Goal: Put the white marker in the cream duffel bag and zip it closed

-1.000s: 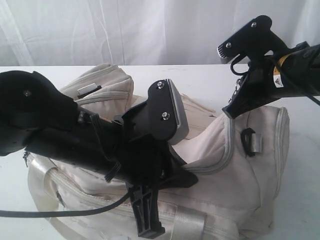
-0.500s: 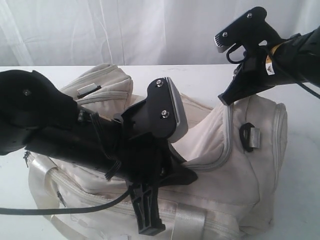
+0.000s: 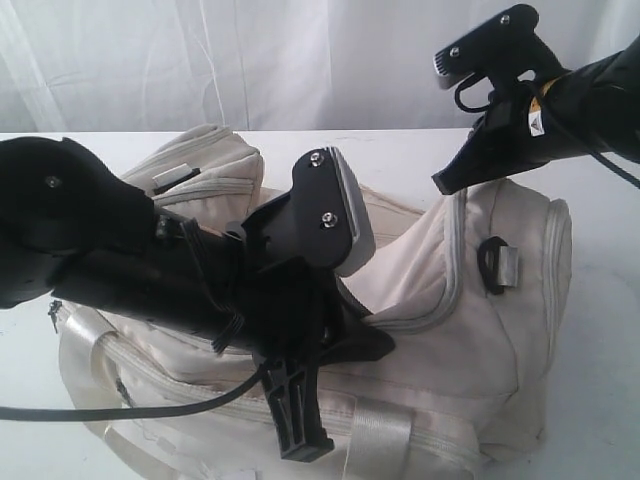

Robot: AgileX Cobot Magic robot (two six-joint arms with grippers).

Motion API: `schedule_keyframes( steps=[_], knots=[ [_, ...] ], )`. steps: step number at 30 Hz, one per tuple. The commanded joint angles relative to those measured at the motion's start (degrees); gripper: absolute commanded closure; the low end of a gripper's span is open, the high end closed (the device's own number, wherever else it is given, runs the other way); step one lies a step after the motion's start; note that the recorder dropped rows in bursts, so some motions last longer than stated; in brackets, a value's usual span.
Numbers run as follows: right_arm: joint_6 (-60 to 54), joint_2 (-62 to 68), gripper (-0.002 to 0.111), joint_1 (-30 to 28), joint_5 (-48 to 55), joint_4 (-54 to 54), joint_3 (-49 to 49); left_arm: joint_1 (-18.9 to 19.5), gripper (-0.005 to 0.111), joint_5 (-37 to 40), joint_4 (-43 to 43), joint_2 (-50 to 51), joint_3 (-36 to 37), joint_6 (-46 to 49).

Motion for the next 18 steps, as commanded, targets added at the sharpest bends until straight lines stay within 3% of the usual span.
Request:
schedule_keyframes(
  steps=[1, 6, 8, 14, 18],
  knots=[
    [-2.9, -0.8, 0.098, -1.1, -1.5, 4.2, -1.1, -0.5, 0.107, 6.2, 0.2, 0.0, 0.5, -0.5],
    [-7.3, -2.8, 0.069, -1.1, 1.3, 14.8, -1.0, -0.5, 0.107, 5.4, 0.3, 0.0, 0.5, -0.5],
    [-12.2, -3.5, 0.063, -1.1, 3.1, 20.1, -0.8, -0.5, 0.107, 4.9, 0.3, 0.0, 0.5, -0.5],
    [-23.5, -8.1, 0.062, -1.1, 4.4, 34.3, -0.8, -0.5, 0.107, 1.9, 0.3, 0.0, 0.5, -0.5],
    [-23.7, -10.6, 0.062, -1.1, 7.9, 35.7, -0.8, -0.5, 0.107, 0.5, 0.3, 0.0, 0.5, -0.5]
  ],
)
